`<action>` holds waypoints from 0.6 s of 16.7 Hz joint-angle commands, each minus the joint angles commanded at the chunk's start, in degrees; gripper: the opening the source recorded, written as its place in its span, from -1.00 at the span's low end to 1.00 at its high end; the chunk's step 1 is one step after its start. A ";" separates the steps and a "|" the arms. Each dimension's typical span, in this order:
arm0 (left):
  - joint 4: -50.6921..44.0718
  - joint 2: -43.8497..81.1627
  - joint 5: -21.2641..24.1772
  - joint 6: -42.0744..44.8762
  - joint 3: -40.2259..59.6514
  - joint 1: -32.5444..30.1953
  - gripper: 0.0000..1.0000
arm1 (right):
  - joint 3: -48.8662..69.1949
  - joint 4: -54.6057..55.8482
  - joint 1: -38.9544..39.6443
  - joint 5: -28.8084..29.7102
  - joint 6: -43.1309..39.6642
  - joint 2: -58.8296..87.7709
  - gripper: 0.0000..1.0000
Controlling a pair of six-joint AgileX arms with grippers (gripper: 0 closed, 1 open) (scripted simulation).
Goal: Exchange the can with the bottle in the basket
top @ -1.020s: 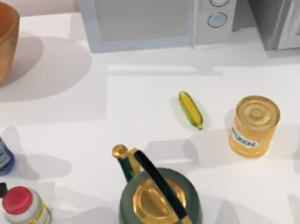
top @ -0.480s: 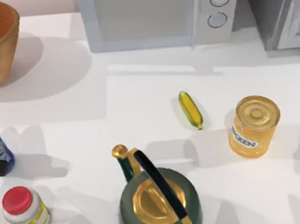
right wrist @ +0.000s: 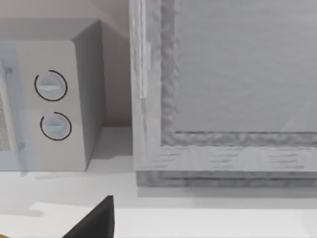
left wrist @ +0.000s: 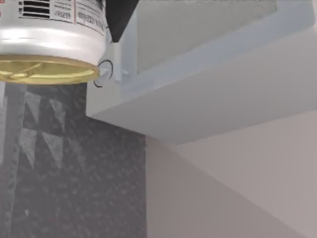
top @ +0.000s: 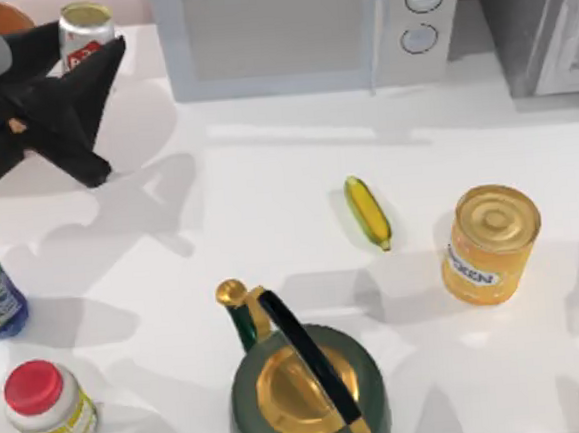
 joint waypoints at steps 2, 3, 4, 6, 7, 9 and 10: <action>6.81 14.13 6.87 0.06 6.18 -2.14 -1.00 | 0.00 0.00 0.00 0.00 0.00 0.00 1.00; 10.16 21.15 10.23 0.09 9.21 -3.18 -1.00 | 0.00 0.00 0.00 0.00 0.00 0.00 1.00; 13.44 28.05 13.51 0.11 12.18 -4.18 -1.00 | 0.00 0.00 0.00 0.00 0.00 0.00 1.00; 19.72 41.27 19.70 0.16 17.89 -6.03 -1.00 | 0.00 0.00 0.00 0.00 0.00 0.00 1.00; 22.68 47.47 22.57 0.19 20.59 -6.88 -1.00 | 0.00 0.00 0.00 0.00 0.00 0.00 1.00; 28.08 58.69 27.71 0.26 25.57 -8.39 -1.00 | 0.00 0.00 0.00 0.00 0.00 0.00 1.00; 30.48 63.56 29.94 0.30 27.81 -9.04 -1.00 | 0.00 0.00 0.00 0.00 0.00 0.00 1.00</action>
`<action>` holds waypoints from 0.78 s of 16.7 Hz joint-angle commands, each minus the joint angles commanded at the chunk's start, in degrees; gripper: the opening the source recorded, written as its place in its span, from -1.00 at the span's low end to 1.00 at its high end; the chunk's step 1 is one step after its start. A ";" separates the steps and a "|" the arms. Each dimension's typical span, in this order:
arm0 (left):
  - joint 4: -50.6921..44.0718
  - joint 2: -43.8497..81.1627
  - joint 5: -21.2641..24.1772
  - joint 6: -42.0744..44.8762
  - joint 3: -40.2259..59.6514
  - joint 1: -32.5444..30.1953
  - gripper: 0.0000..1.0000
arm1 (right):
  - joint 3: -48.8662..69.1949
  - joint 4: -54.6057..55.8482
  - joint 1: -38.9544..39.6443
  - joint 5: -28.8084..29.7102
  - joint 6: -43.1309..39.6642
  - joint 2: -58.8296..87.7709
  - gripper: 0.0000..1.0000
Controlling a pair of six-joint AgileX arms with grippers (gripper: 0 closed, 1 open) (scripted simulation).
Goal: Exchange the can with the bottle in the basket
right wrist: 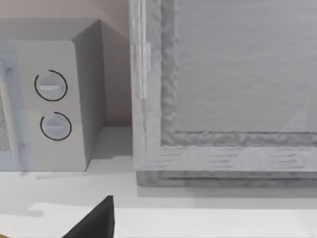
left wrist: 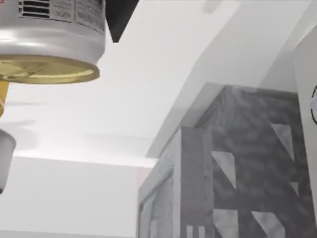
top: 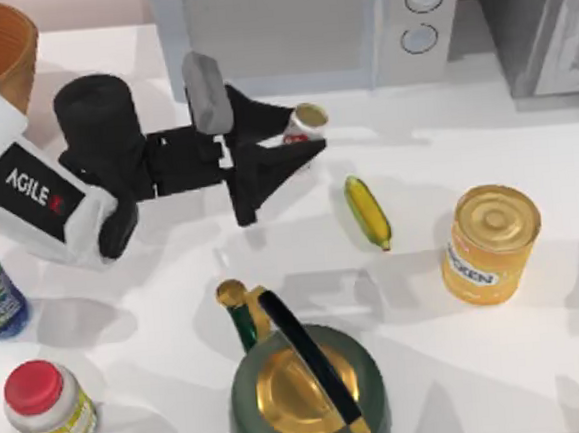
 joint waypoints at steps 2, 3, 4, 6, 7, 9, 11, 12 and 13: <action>4.12 8.05 3.71 0.10 3.92 -1.10 -1.00 | 0.00 0.00 0.00 0.00 0.00 0.00 1.00; 5.80 11.19 5.17 0.16 5.57 -1.56 -1.00 | 0.00 0.00 0.00 0.00 0.00 0.00 1.00; 7.21 13.73 6.35 0.21 6.99 -1.95 -1.00 | 0.00 0.00 0.00 0.00 0.00 0.00 1.00; 9.10 17.00 7.81 0.31 9.02 -2.52 -1.00 | 0.00 0.00 0.00 0.00 0.00 0.00 1.00; 9.49 17.66 8.08 0.34 9.48 -2.65 -1.00 | 0.00 0.00 0.00 0.00 0.00 0.00 1.00; 9.53 17.73 8.11 0.34 9.53 -2.67 -1.00 | 0.00 0.00 0.00 0.00 0.00 0.00 1.00; 9.53 17.73 8.11 0.34 9.53 -2.67 -1.00 | 0.00 0.00 0.00 0.00 0.00 0.00 1.00; 9.53 17.73 8.11 0.34 9.53 -2.67 -1.00 | 0.00 0.00 0.00 0.00 0.00 0.00 1.00; 9.53 17.73 8.11 0.34 9.53 -2.67 -0.85 | 0.00 0.00 0.00 0.00 0.00 0.00 1.00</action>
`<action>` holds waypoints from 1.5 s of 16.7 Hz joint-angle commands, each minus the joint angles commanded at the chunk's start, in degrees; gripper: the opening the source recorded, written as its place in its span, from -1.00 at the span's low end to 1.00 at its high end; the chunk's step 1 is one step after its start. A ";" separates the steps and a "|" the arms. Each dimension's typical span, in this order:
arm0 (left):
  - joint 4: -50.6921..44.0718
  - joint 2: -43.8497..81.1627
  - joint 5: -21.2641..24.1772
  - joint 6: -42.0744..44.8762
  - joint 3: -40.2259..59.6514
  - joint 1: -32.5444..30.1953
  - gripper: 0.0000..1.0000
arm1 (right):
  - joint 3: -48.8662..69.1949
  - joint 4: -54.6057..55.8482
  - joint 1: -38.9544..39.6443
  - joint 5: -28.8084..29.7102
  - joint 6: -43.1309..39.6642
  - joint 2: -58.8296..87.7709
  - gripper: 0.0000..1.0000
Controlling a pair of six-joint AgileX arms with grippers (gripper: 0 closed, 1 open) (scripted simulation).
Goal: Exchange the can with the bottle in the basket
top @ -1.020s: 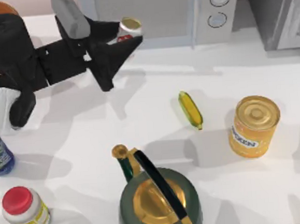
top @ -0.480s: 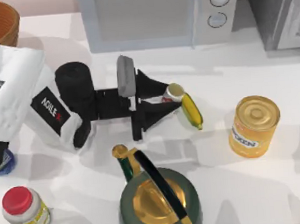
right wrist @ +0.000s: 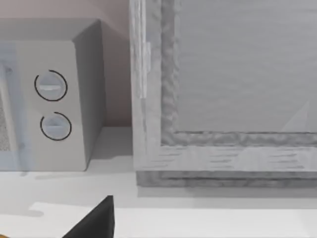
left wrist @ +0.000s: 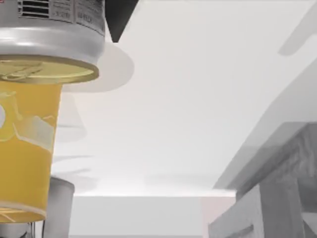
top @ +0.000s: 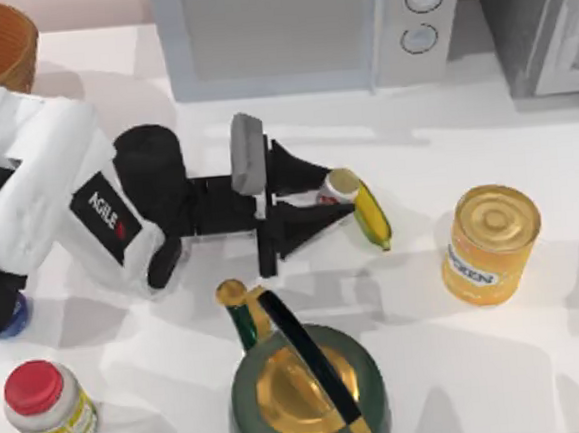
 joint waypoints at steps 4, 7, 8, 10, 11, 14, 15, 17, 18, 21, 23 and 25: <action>0.00 0.00 0.00 0.00 0.00 0.00 -0.25 | 0.00 0.00 0.00 0.00 0.00 0.00 1.00; 0.00 0.00 0.00 0.00 0.00 0.00 0.21 | 0.00 0.00 0.00 0.00 0.00 0.00 1.00; 0.00 0.00 0.00 0.00 0.00 0.00 0.36 | 0.00 0.00 0.00 0.00 0.00 0.00 1.00; 0.00 0.00 0.00 0.00 0.00 0.00 0.66 | 0.00 0.00 0.00 0.00 0.00 0.00 1.00; 0.00 0.00 0.00 0.00 0.00 0.00 0.81 | 0.00 0.00 0.00 0.00 0.00 0.00 1.00; 0.00 0.00 0.00 0.00 0.00 0.00 1.00 | 0.00 0.00 0.00 0.00 0.00 0.00 1.00; 0.00 0.00 0.00 0.00 0.00 0.00 1.00 | 0.00 0.00 0.00 0.00 0.00 0.00 1.00; 0.00 0.00 0.00 0.00 0.00 0.00 1.00 | 0.00 0.00 0.00 0.00 0.00 0.00 1.00; 0.00 0.00 0.00 0.00 0.00 0.00 1.00 | 0.00 0.00 0.00 0.00 0.00 0.00 1.00; -0.01 0.00 -0.01 0.00 -0.02 0.21 1.00 | 0.00 0.00 0.00 0.00 0.00 0.00 1.00; -0.37 -0.56 -0.44 0.01 -0.44 0.55 1.00 | 0.00 0.00 0.00 0.00 0.00 0.00 1.00; -2.15 -3.48 -2.61 0.12 -2.30 2.03 1.00 | 0.00 0.00 0.00 0.00 0.00 0.00 1.00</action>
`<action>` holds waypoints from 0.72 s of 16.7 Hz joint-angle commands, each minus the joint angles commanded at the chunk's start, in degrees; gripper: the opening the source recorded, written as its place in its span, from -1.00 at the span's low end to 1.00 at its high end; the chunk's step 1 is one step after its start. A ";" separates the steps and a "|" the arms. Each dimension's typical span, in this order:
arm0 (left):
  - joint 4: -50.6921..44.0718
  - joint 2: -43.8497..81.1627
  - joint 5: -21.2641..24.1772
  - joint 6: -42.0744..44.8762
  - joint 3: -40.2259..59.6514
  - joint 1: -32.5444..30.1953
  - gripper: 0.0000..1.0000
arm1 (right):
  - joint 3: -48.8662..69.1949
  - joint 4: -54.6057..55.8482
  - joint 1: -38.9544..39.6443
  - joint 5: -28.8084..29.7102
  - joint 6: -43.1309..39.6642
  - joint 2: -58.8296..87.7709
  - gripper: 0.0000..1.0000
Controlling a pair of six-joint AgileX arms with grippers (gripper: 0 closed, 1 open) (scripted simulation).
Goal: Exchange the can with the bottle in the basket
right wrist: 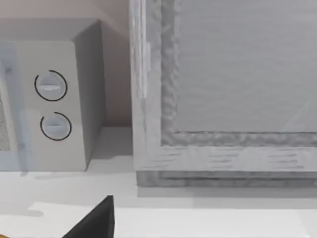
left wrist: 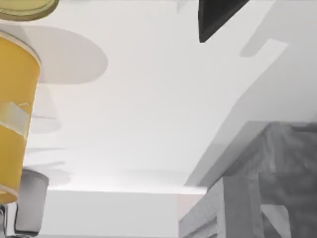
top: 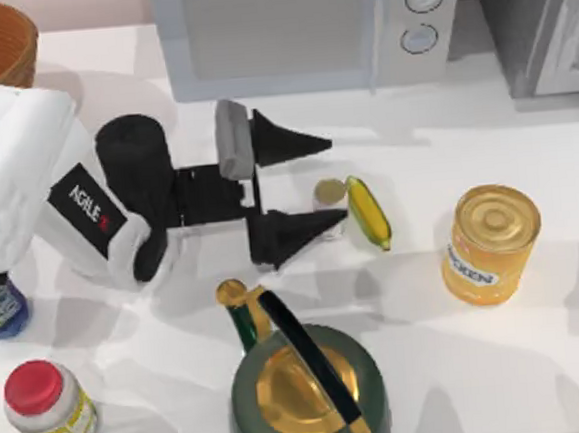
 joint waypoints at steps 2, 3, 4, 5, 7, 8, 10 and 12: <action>-3.03 -5.31 -3.61 0.23 -2.87 2.13 1.00 | 0.00 0.00 0.00 0.00 0.00 0.00 1.00; -4.97 -8.86 -5.83 0.39 -4.63 3.31 1.00 | 0.00 0.00 0.00 0.00 0.00 0.00 1.00; -7.14 -12.99 -8.23 0.56 -6.59 4.51 1.00 | 0.00 0.00 0.00 0.00 0.00 0.00 1.00; -9.55 -17.75 -10.80 0.74 -8.77 5.69 1.00 | 0.00 0.00 0.00 0.00 0.00 0.00 1.00; -14.94 -28.71 -16.27 1.09 -13.61 7.97 1.00 | 0.00 0.00 0.00 0.00 0.00 0.00 1.00; -17.87 -34.79 -19.14 1.23 -16.21 9.05 1.00 | 0.00 0.00 0.00 0.00 0.00 0.00 1.00; -24.07 -47.93 -25.10 1.43 -21.71 11.03 1.00 | 0.00 0.00 0.00 0.00 0.00 0.00 1.00; -30.58 -62.01 -31.16 1.49 -27.47 12.77 1.00 | 0.00 0.00 0.00 0.00 0.00 0.00 1.00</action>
